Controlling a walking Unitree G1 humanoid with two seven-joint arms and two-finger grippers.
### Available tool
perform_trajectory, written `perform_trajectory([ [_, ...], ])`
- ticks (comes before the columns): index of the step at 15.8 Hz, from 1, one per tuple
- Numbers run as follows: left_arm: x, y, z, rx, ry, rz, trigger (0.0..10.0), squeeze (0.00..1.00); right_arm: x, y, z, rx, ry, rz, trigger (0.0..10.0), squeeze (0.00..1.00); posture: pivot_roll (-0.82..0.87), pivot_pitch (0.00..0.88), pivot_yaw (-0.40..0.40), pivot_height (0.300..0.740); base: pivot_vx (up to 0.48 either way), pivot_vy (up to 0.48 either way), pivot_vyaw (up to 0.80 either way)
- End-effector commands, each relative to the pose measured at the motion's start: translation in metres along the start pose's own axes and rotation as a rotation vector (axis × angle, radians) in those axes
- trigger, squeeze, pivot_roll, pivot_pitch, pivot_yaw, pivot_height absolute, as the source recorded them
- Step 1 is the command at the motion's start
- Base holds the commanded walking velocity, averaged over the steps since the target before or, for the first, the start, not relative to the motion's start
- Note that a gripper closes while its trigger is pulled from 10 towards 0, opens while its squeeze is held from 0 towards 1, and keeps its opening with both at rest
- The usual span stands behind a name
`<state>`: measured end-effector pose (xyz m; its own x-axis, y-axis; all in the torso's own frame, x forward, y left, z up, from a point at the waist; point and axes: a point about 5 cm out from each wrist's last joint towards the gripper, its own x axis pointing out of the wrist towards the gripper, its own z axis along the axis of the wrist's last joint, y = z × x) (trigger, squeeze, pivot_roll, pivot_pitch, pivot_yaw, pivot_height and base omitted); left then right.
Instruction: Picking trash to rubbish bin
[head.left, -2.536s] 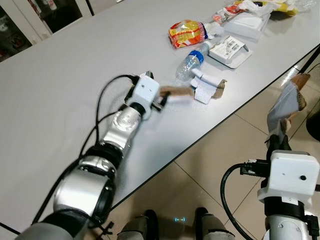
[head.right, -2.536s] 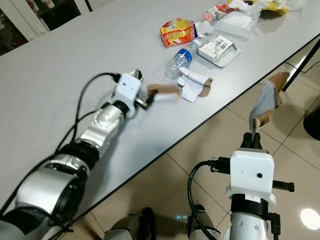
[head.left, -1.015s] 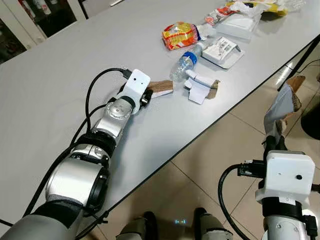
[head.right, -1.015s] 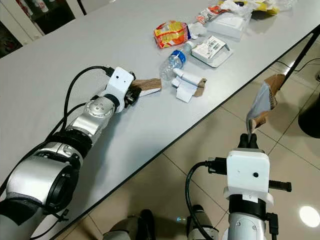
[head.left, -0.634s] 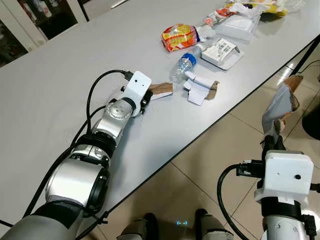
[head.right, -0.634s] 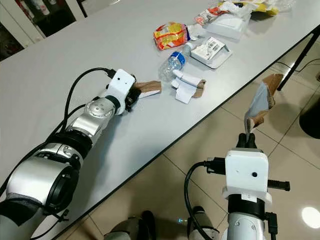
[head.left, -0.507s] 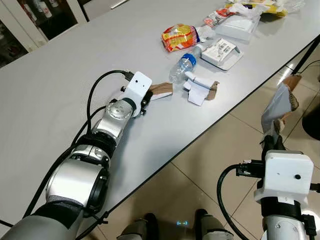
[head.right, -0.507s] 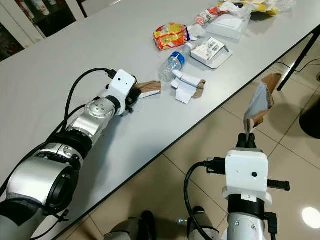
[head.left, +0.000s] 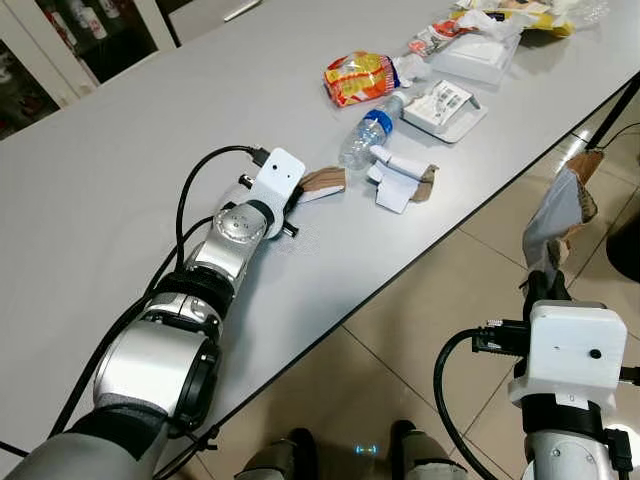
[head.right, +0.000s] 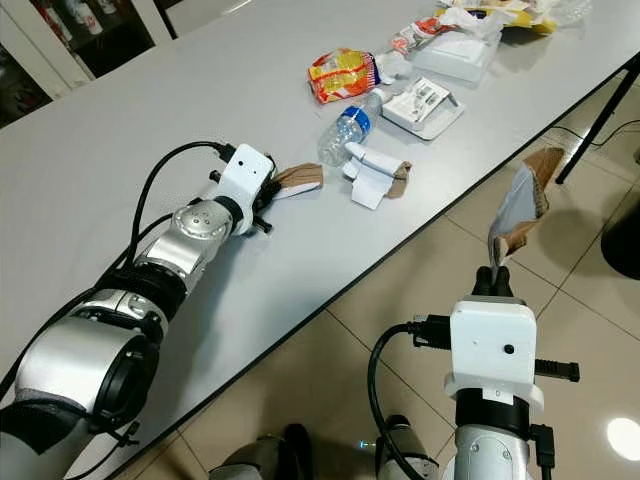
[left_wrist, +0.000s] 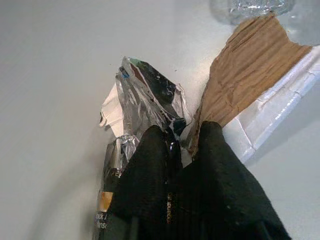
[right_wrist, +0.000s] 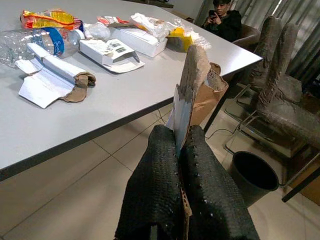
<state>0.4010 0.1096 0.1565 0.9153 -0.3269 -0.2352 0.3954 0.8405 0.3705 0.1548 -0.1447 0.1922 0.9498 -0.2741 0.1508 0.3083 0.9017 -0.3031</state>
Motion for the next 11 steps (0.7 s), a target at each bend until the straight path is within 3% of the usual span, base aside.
perform_trajectory([
  [1, -0.011, -0.023, -0.059, -0.08, 0.203, -0.085, 0.0, 0.0, 0.0, 0.002, 0.002, 0.043, 0.007, -0.006, 10.0, 0.0, -0.14, 0.258, 0.129, 0.74, 0.0, 0.0, 0.0],
  [6, -0.012, -0.014, -0.054, -0.122, 0.119, -0.051, 0.0, 0.0, 0.011, 0.005, -0.001, 0.057, -0.015, 0.028, 10.0, 0.0, -0.08, 0.23, 0.1, 0.74, 0.0, 0.0, 0.0],
  [8, -0.011, -0.01, -0.04, -0.174, -0.008, -0.053, 0.0, 0.0, 0.021, 0.006, -0.001, 0.057, -0.036, 0.053, 10.0, 0.0, -0.03, 0.208, 0.075, 0.74, 0.0, 0.0, 0.0],
  [11, -0.013, -0.007, -0.033, -0.171, -0.089, -0.048, 0.0, 0.0, 0.037, 0.007, 0.0, 0.055, -0.074, 0.088, 10.0, 0.0, 0.02, 0.173, 0.041, 0.74, 0.0, 0.0, 0.0],
])
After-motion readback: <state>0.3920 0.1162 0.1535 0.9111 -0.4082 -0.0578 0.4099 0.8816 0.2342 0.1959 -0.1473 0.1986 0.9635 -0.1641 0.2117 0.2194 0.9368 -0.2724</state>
